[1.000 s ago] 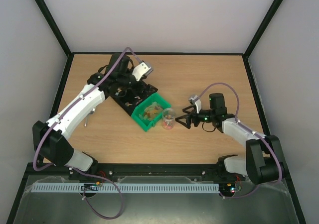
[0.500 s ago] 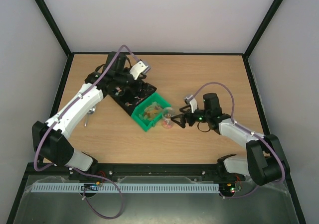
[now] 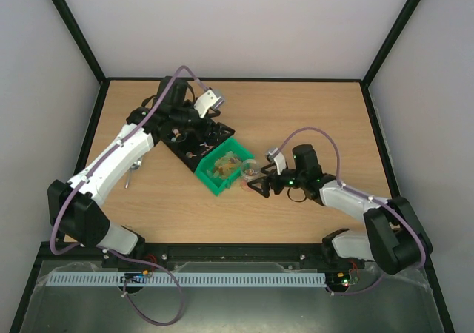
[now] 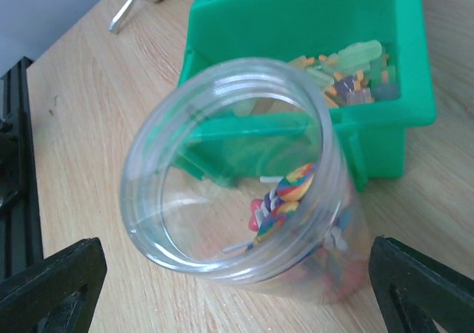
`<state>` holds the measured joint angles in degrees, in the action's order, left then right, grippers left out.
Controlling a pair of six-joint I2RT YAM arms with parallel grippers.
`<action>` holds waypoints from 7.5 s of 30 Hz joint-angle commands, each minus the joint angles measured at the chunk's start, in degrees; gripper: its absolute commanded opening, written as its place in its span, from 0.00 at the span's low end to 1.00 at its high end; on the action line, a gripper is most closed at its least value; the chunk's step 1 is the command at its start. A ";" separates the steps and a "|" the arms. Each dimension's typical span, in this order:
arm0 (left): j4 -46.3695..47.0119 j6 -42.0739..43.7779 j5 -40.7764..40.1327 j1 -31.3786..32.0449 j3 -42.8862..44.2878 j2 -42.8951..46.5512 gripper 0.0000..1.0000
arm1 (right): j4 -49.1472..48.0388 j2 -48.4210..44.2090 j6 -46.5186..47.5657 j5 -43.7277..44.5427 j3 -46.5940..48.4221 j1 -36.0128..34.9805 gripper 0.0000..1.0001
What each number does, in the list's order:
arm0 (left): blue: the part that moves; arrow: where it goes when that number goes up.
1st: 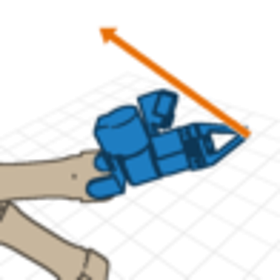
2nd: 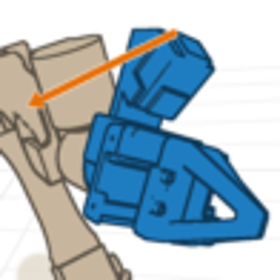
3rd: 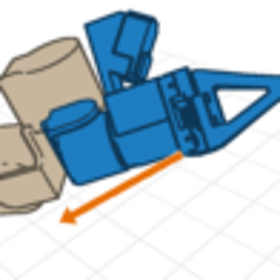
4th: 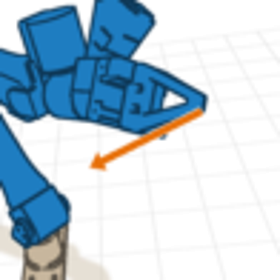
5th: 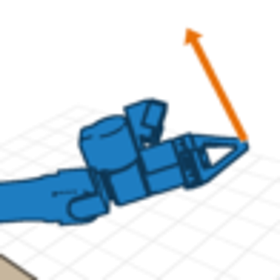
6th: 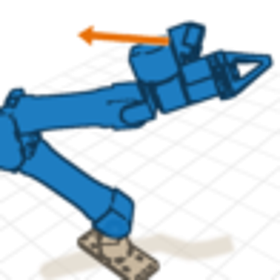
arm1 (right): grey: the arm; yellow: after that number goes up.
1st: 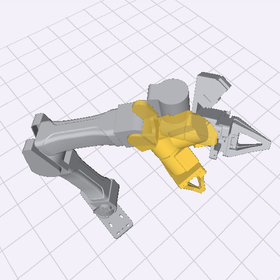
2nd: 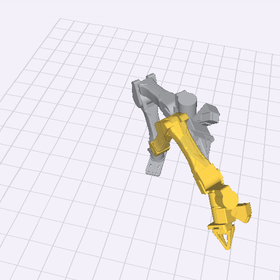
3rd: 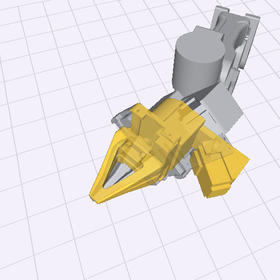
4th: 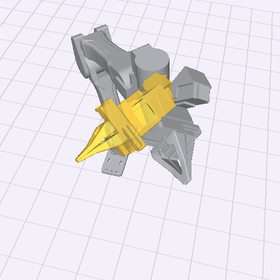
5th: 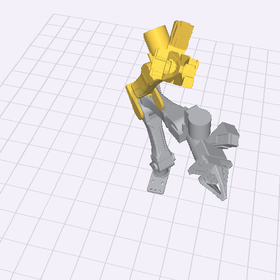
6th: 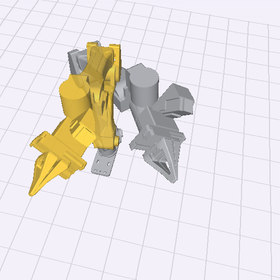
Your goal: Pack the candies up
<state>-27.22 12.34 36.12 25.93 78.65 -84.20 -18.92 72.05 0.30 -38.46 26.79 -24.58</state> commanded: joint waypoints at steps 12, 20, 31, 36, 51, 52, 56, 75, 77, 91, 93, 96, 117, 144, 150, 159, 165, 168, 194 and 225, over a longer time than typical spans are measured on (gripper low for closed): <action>2.34 -0.19 3.90 -1.26 -1.57 0.75 0.99 | -22.35 10.95 1.56 4.34 -6.75 -3.95 1.00; 1.79 0.80 3.99 -3.06 -3.82 2.94 0.99 | -33.34 18.26 2.85 2.96 -8.35 -5.92 0.84; -5.52 12.17 1.98 -2.62 -11.54 9.27 0.96 | -46.29 25.99 2.97 3.66 -9.53 -14.04 0.79; -5.65 18.81 -2.08 -0.16 -22.29 17.10 0.97 | -51.61 30.65 2.51 3.45 -8.77 -16.60 0.78; 0.14 21.16 -10.73 12.01 -36.04 21.23 0.99 | -74.27 41.84 -1.42 3.07 -10.38 -18.64 0.76; 0.34 21.07 -10.76 12.08 -36.20 21.18 0.99 | -75.54 42.34 -1.62 3.04 -10.62 -18.66 0.77; 2.51 20.91 -12.16 13.47 -37.57 21.38 0.99 | -78.63 43.44 -2.09 2.78 -11.14 -18.66 0.78; 5.72 16.19 -12.27 15.99 -35.54 17.19 0.99 | -86.73 47.65 -1.61 1.66 -12.15 -19.38 0.72; 5.71 15.74 -11.80 15.98 -35.26 17.02 0.99 | -87.11 47.91 -1.16 1.39 -12.27 -19.80 0.73; 6.38 14.47 -11.98 15.55 -35.16 16.66 0.99 | -88.66 49.89 -2.47 2.59 -10.06 -20.86 0.79; 6.93 14.39 -12.67 15.55 -35.40 16.53 0.99 | -89.80 50.39 -2.66 2.62 -10.08 -20.86 0.76; 7.63 14.31 -13.06 15.64 -35.20 16.15 0.99 | -89.85 50.78 -2.53 2.41 -9.91 -21.02 0.74; 5.21 17.05 -14.39 11.58 -35.60 17.66 0.95 | -89.98 50.91 0.98 0.66 -10.97 -22.79 0.66; 2.99 19.30 -11.10 16.12 -37.34 19.25 0.95 | -89.89 44.12 -3.65 2.22 -9.48 -23.17 0.89; 4.75 17.44 -11.42 16.34 -36.27 17.51 0.95 | -89.87 43.56 -3.69 1.77 -9.13 -23.21 0.87; 4.40 17.87 -11.91 16.43 -36.33 16.60 0.94 | -89.87 42.47 -1.26 2.37 -8.58 -23.12 0.91; 4.63 17.64 -11.73 16.43 -36.36 16.57 0.93 | -89.89 42.73 0.67 2.20 -7.87 -23.23 0.90; 4.22 17.98 -11.55 16.43 -36.35 16.59 0.93 | -89.89 42.51 0.95 2.35 -7.44 -23.23 0.90; 2.30 20.05 -10.35 10.11 -35.30 16.96 0.91 | -89.91 41.01 5.16 0.25 -9.49 -24.49 0.67; 4.80 20.33 -16.59 14.70 -37.94 20.37 0.92 | -89.96 41.23 6.81 0.11 -10.14 -25.24 0.62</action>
<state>-22.06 30.65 22.09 43.90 41.47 -64.66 -93.80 114.10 5.08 -36.38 17.93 -48.88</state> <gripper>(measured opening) 0.929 0.693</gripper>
